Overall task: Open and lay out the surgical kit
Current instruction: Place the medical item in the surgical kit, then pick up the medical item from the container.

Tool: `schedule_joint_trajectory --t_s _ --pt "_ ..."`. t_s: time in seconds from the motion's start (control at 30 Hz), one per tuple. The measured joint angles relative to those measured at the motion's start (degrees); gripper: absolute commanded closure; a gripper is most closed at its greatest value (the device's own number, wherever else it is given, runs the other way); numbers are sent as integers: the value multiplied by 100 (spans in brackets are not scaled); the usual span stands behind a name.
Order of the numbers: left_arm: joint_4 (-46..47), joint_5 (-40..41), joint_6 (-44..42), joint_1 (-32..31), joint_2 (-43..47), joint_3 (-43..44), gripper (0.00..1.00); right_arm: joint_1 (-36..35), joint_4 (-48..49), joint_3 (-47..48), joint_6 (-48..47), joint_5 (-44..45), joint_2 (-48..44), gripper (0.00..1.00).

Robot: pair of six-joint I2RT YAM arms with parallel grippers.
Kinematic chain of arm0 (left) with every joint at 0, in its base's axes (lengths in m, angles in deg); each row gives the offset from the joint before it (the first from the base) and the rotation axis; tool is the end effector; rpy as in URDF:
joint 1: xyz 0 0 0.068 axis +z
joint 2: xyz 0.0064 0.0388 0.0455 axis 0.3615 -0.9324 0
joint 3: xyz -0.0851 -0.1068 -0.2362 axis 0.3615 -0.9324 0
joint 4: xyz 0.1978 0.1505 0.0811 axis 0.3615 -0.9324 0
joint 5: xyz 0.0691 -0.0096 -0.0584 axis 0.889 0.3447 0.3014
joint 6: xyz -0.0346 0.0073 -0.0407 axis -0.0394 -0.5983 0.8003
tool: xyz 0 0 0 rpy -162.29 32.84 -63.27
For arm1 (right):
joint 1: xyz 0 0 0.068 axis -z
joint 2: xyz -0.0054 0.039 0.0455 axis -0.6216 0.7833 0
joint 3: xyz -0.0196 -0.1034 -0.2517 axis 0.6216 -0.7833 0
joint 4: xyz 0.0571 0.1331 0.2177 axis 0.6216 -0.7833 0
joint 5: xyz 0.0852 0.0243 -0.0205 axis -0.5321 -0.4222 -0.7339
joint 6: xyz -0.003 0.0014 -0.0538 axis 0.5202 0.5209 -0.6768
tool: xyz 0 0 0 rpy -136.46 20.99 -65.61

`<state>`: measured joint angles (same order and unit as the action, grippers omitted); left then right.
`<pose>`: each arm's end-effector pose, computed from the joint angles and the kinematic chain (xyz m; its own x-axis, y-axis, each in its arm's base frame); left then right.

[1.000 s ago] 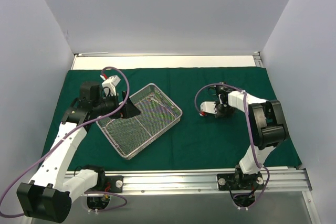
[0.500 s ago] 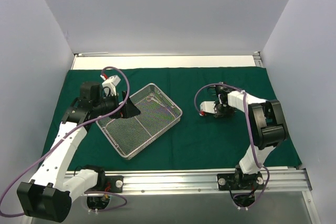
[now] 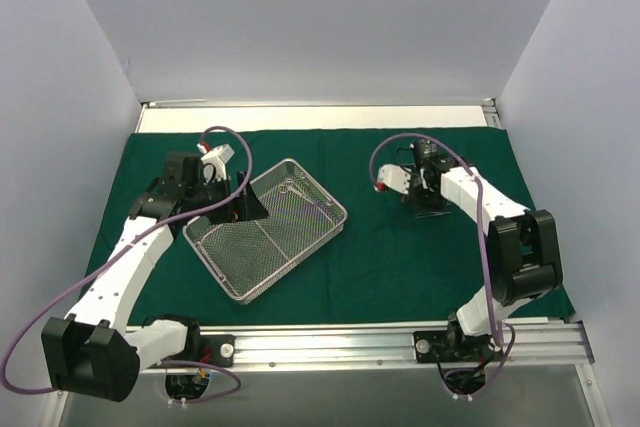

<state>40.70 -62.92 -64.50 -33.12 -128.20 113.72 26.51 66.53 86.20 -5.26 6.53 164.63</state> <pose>0.2227 -0.0653 0.2953 -0.8433 -0.1327 -0.5208 0.2362 0.7790 -0.5809 0.3254 0.0675 0.2067 -0.0855 -0.9818 -0.1693 -0.8162 0.1665 -0.5532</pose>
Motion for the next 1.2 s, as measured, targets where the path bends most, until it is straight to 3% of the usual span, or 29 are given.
schedule_joint_trajectory --t_s 0.1,0.27,0.3,0.33,0.37,0.57,0.63,0.67,0.8,0.93,1.0,1.03,1.13,1.17,1.2 --pt "-98 188 42 0 -201 85 1 -289 4 291 658 -114 -157 53" --pt "-299 474 302 0 -487 417 17 -883 -48 752 2022 -212 -354 54" --pt "-339 553 365 0 -575 503 19 -933 -131 911 2343 -273 -369 51" --pt "-369 627 450 0 -688 590 21 -953 -168 1058 2686 -367 -385 39" --pt "-420 708 531 0 -826 691 27 -953 -188 1189 3049 -450 -404 38" --pt "-758 1421 1032 -280 -2031 1556 30 -997 -258 1471 4787 -1163 -984 34" --pt "-859 1698 1082 -540 -2509 2020 29 -1034 -98 1388 5355 -1438 -1364 7" --pt "-879 1779 1084 -634 -2728 2243 29 -1049 68 1276 5733 -1589 -1639 1" --pt "-1008 2011 1128 -874 -3628 3095 29 -1064 487 1082 6896 -1934 -2387 0" --pt "-1115 2356 1108 -1049 -4374 3630 31 -1021 529 1287 7606 -2221 -2374 0" --pt "-1233 2531 1023 -1169 -4656 3847 42 -964 352 1447 7777 -2326 -2122 1" --pt "-1268 2597 957 -1237 -4774 3943 58 -909 289 1478 7807 -2374 -2017 7" --pt "-1268 2813 669 -1440 -4986 4118 87 -590 26 1464 7899 -2426 -1849 28" --pt "-1244 2859 540 -1502 -5005 4127 98 -442 -26 1438 7936 -2428 -1858 30" --pt "-1235 2887 450 -1550 -5005 4127 98 -271 -85 1423 7989 -2424 -1915 30"
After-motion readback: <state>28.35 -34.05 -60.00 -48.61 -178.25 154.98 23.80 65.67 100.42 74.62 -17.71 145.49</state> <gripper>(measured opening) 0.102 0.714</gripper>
